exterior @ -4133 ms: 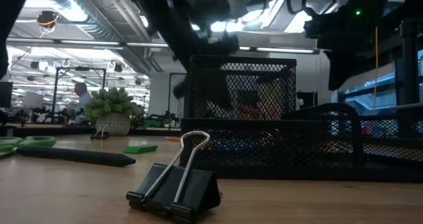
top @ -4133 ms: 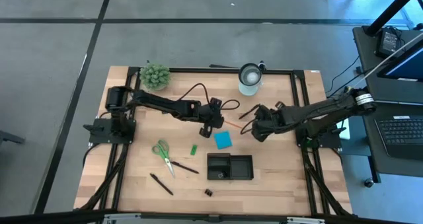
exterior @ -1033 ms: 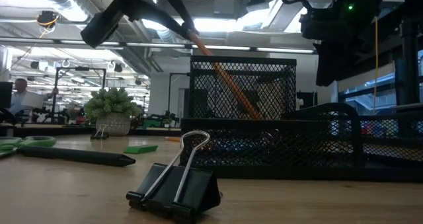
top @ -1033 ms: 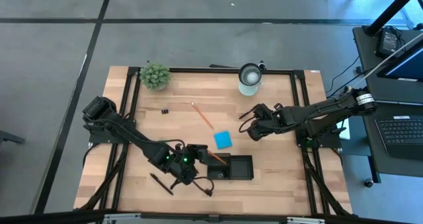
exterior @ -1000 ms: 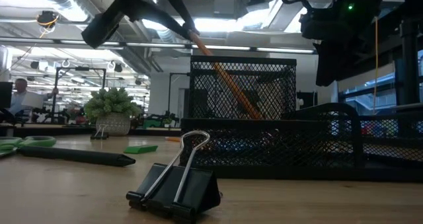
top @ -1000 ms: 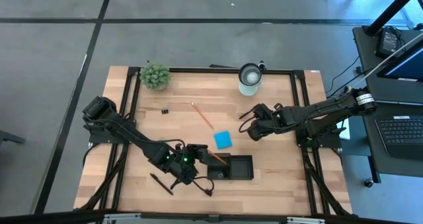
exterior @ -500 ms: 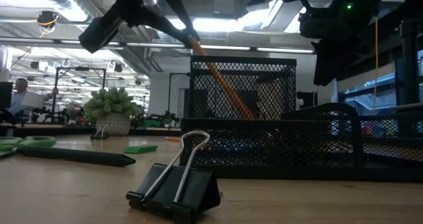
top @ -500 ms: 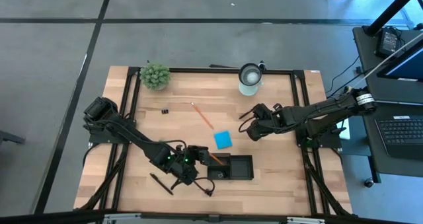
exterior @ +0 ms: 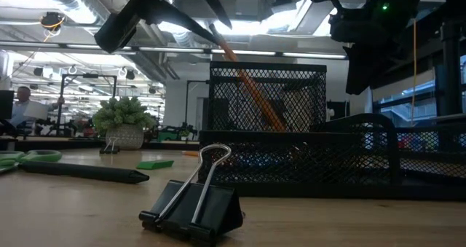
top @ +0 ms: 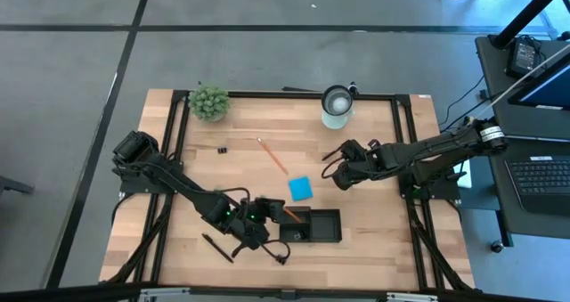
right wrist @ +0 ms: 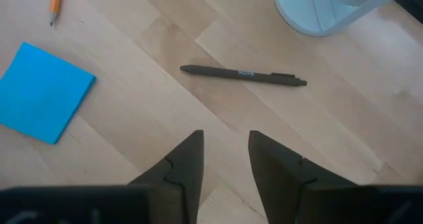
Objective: Pick and place office supplies into organizer
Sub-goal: Put the right pencil into the top left slot of the desk organizer
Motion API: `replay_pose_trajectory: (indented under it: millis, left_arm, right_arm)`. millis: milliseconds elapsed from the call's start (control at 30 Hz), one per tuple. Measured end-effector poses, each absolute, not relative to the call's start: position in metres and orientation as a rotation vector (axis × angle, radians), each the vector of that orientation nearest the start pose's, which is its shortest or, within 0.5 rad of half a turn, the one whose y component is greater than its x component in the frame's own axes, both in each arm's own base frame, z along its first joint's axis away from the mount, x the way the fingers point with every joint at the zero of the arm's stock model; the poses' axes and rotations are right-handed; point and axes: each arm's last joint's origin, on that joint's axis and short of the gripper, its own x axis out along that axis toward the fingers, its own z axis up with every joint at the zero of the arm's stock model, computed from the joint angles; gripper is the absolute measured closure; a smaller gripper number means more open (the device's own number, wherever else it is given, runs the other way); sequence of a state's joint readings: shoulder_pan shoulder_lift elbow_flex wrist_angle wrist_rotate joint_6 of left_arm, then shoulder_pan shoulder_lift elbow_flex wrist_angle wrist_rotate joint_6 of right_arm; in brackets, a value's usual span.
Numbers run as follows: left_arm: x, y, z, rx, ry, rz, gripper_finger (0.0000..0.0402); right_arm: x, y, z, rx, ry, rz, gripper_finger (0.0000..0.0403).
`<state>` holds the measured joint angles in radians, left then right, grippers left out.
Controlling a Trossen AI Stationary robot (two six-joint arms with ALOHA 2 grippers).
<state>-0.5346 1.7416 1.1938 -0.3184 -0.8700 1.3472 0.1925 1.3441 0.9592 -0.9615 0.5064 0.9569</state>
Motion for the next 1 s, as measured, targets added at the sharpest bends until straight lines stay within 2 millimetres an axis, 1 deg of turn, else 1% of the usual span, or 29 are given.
replay_pose_trajectory:
  millis: [500, 633, 1000]
  left_arm:
    - [0.323, -0.1655, 0.2224, 1.738, 0.808, -0.14, 0.0248]
    - [0.3229, -0.1654, 0.2225, 1.705, 0.808, -0.121, 0.0242]
    - [0.3214, -0.1655, 0.2221, 1.624, 0.815, -0.067, 0.0242]
  right_arm:
    - [0.2294, 0.0304, 0.2336, 0.339, 1.009, -0.804, 0.0279]
    - [0.2294, 0.0304, 0.2336, 0.339, 1.009, -0.804, 0.0279]
    - [0.2294, 0.0304, 0.2336, 0.339, 1.009, -0.804, 0.0279]
